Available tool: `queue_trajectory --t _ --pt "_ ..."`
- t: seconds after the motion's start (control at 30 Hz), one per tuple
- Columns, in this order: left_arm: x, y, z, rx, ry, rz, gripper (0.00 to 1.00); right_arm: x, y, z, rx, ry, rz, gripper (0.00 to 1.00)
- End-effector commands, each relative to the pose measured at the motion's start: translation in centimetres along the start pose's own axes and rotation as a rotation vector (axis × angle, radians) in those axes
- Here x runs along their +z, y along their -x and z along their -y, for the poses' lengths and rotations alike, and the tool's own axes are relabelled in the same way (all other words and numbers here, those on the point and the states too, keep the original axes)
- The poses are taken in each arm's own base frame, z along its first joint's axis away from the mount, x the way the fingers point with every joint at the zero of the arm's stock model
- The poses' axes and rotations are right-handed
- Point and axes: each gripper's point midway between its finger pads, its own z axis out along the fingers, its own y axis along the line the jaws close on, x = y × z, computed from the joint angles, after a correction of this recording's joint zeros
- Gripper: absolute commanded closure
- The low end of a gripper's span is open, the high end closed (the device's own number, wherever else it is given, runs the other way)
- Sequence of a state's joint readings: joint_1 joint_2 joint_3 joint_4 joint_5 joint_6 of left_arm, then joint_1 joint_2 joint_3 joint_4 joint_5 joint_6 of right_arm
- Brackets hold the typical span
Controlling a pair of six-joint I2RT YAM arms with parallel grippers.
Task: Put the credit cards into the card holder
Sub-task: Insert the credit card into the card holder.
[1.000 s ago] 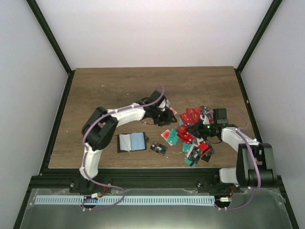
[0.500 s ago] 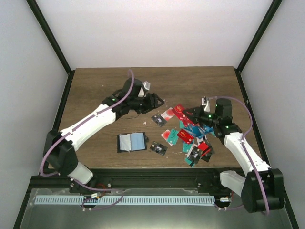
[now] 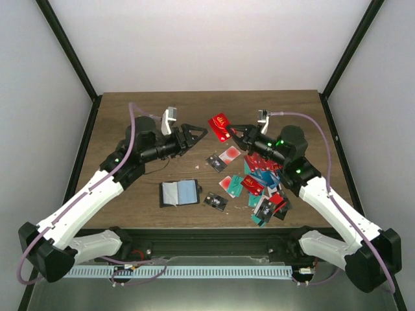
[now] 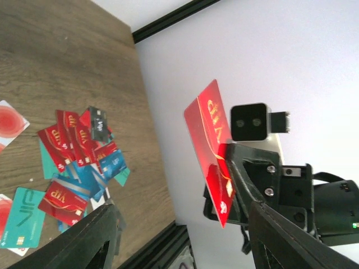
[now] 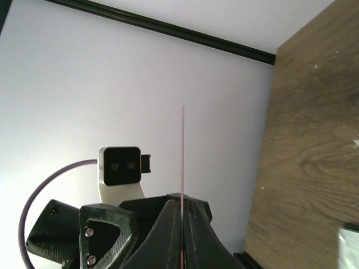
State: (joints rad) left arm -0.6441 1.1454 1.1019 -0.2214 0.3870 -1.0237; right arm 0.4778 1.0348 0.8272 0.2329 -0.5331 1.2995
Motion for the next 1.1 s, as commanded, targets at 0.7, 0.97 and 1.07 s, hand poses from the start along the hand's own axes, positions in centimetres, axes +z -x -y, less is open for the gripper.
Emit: queue_trajectory --t 0.7,0.97,1.07 --pt "-0.3 0.8 4.5 -0.043 -0.261 0.069 0.76 1.3 -1.4 -6.4 -0.03 0.192 0.023 0.99" --pt "0.2 0.6 4.4 -0.05 -0.273 0.063 0.85 1.4 -2.1 -5.6 -0.021 0.19 -0.011 0.99" --pt "0.5 0.5 4.5 -0.05 -0.279 0.057 0.89 1.4 -2.3 -5.1 -0.016 0.184 -0.015 0.99"
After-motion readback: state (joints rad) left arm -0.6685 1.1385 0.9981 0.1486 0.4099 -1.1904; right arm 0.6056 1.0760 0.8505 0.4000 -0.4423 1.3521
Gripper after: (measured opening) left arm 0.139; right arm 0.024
